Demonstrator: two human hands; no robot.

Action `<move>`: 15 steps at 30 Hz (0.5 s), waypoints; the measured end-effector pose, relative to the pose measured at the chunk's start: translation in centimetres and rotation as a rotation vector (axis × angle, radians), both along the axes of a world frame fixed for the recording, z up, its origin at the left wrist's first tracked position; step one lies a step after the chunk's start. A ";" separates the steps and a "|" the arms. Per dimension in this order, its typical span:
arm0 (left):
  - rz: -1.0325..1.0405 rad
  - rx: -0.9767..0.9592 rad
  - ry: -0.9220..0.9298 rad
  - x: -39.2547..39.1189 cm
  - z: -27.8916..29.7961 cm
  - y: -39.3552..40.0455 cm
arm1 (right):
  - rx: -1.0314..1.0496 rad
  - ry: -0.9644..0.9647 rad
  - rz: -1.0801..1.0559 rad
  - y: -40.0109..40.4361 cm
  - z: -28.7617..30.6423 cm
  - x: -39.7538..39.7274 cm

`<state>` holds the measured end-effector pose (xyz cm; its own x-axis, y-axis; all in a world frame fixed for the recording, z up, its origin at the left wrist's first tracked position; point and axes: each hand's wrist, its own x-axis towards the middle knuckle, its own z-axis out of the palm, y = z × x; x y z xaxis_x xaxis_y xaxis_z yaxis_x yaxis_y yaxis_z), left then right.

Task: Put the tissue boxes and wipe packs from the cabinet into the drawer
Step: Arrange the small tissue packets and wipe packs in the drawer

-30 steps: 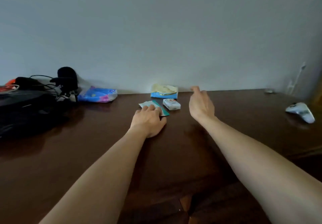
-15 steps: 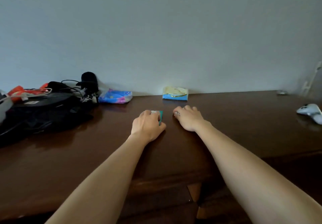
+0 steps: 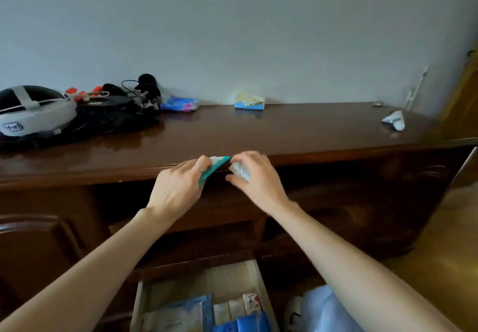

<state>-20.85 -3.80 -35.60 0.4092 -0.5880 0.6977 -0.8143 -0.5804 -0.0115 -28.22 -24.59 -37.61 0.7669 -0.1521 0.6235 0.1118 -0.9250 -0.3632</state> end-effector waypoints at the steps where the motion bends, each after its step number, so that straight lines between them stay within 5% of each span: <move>1: -0.049 -0.048 0.011 -1.2 -1.1 0.6 | 0.085 0.025 0.053 0.9 -1.5 -1.1; 5: -0.059 -0.132 0.227 -4.1 -8.1 2.4 | 0.617 0.304 0.052 2.4 -7.6 -4.3; 8: 0.048 -0.335 0.806 -3.8 -13.5 3.5 | 0.957 0.454 0.021 2.1 -9.7 -4.9; 11: 0.019 -0.618 1.432 -2.4 -16.8 4.9 | 0.983 0.552 0.045 1.4 -11.3 -5.1; 15: 0.102 -0.592 1.611 -2.6 -20.4 5.6 | 1.031 0.646 0.023 2.3 -15.7 -5.8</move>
<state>-23.43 1.82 -55.96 0.8778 -0.3508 -0.3262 0.2481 -0.2496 0.9360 -33.99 -22.25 -53.32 0.9005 -0.3332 -0.2794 -0.3488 -0.1701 -0.9216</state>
